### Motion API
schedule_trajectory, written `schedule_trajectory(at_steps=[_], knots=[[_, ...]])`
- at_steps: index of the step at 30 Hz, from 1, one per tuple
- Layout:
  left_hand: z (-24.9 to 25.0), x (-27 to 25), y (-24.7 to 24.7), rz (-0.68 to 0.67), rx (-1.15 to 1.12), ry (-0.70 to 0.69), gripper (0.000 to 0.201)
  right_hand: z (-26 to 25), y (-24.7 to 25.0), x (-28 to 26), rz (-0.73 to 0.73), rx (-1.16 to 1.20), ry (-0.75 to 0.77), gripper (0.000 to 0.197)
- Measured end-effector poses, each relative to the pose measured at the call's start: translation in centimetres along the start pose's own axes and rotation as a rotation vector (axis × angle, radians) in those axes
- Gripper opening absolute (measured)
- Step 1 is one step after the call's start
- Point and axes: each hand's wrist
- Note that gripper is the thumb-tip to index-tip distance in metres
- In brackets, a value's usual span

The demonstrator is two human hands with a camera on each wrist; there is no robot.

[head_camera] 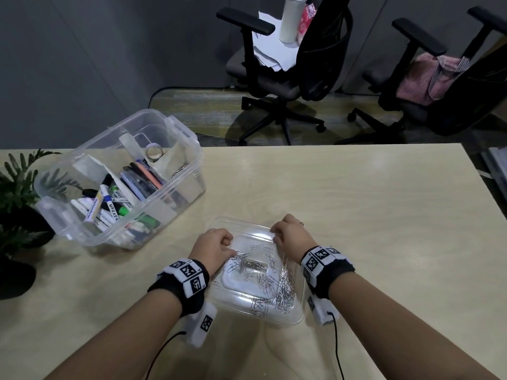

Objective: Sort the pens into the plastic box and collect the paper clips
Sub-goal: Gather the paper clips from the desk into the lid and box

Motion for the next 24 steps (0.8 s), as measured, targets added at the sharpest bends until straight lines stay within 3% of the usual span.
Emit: schedule_trajectory(at_steps=[5, 10, 19, 24], knots=[[0.1, 0.3, -0.4, 0.005, -0.096, 0.150, 0.029, 0.0, -0.1, 0.9, 0.049, 0.024, -0.054, 0.014], [-0.2, 0.6, -0.4, -0.002, -0.110, 0.173, 0.020, -0.5, 0.3, 0.8, 0.040, 0.081, -0.049, 0.014], [-0.4, -1.2, -0.4, -0.017, -0.034, -0.043, 0.015, -0.2, -0.5, -1.4, 0.013, 0.053, 0.026, 0.017], [0.1, -1.7, -0.8, -0.033, 0.026, -0.159, 0.031, -0.3, -0.4, -1.3, -0.035, 0.035, -0.002, 0.028]])
Point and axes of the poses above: each hand's wrist, its own x-axis towards the middle knuckle, its own y-axis out of the back of the hand, z = x × y, and after that the axes turned 12 degrees about z, right-handed
